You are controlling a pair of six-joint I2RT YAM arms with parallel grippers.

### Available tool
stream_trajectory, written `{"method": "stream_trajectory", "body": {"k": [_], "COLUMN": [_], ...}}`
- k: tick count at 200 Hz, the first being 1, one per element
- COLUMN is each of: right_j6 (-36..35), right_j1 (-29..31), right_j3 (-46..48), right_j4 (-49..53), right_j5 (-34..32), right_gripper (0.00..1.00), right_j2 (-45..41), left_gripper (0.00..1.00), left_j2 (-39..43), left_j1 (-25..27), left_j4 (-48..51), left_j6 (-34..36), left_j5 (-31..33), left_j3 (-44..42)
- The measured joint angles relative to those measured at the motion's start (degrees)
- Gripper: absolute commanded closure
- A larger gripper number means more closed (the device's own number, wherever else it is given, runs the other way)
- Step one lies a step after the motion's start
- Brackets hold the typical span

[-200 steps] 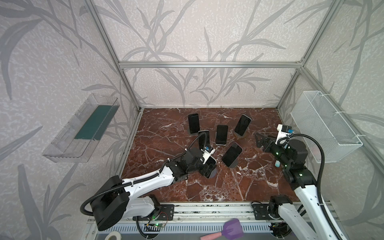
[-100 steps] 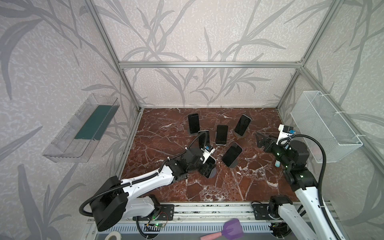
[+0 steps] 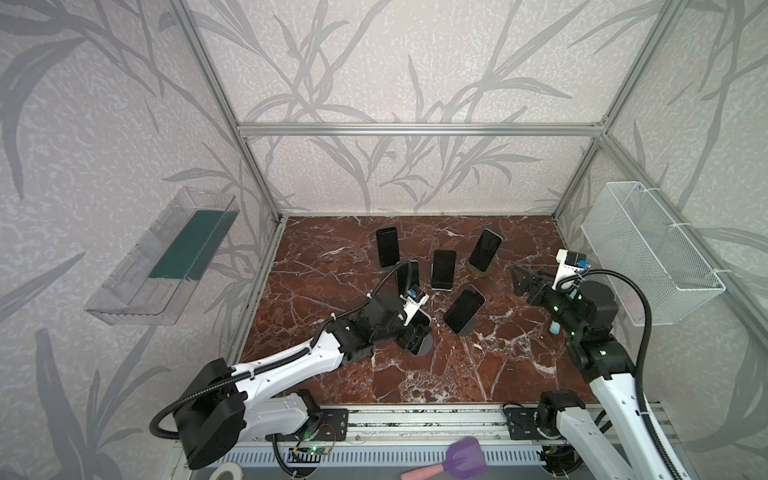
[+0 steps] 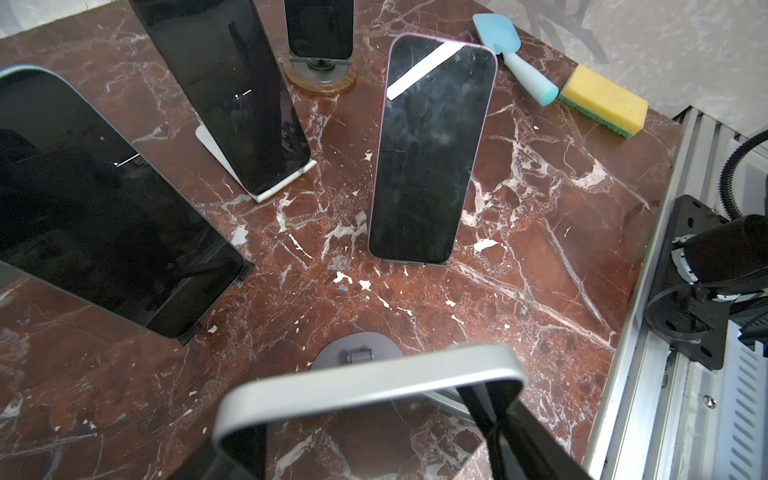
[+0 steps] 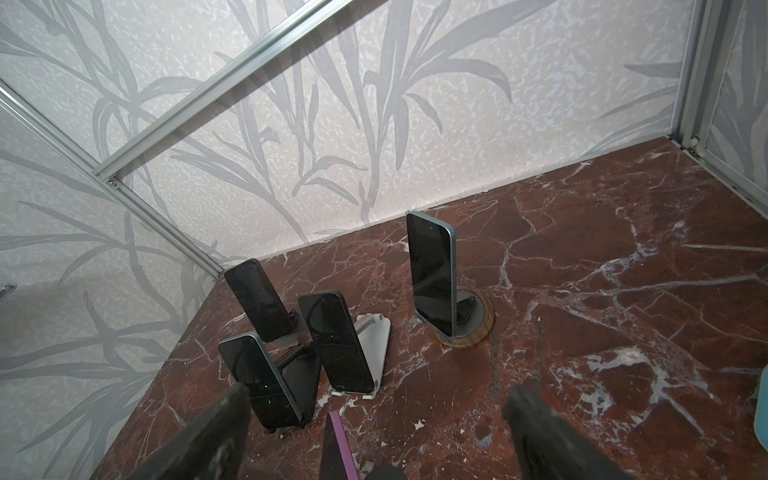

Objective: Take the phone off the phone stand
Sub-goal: 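Lift the phone off the stand with the left gripper while the right arm approaches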

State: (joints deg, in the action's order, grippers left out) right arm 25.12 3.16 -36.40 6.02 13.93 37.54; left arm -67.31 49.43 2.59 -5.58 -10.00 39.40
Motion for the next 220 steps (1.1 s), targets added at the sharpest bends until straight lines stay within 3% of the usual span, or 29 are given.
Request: {"method": "stream_trajectory", "body": {"k": [54, 106, 139, 220], "right_j6": [0.6, 0.5, 3.7, -2.0], "right_j1": [2.1, 11.8, 14.3, 26.0], "right_j3": [1.5, 3.0, 5.6, 7.0], "right_j4": [-4.6, -11.3, -19.2, -22.5], "right_j5": [4.9, 7.8, 12.2, 8.0], "right_gripper": [0.06, 0.06, 0.07, 0.07], "right_j2": [1.2, 6.9, 12.4, 12.3], "left_gripper": [0.39, 0.39, 0.40, 0.41], "left_j2": [2.5, 3.4, 4.7, 6.8], "left_j1": [0.0, 0.0, 0.0, 0.0], "left_j4": [1.8, 4.9, 6.8, 12.0], "left_j6": [0.0, 0.6, 1.0, -0.2], "left_j5": [0.8, 5.1, 8.3, 15.5], "left_j3": [2.2, 4.2, 5.8, 10.2]}}
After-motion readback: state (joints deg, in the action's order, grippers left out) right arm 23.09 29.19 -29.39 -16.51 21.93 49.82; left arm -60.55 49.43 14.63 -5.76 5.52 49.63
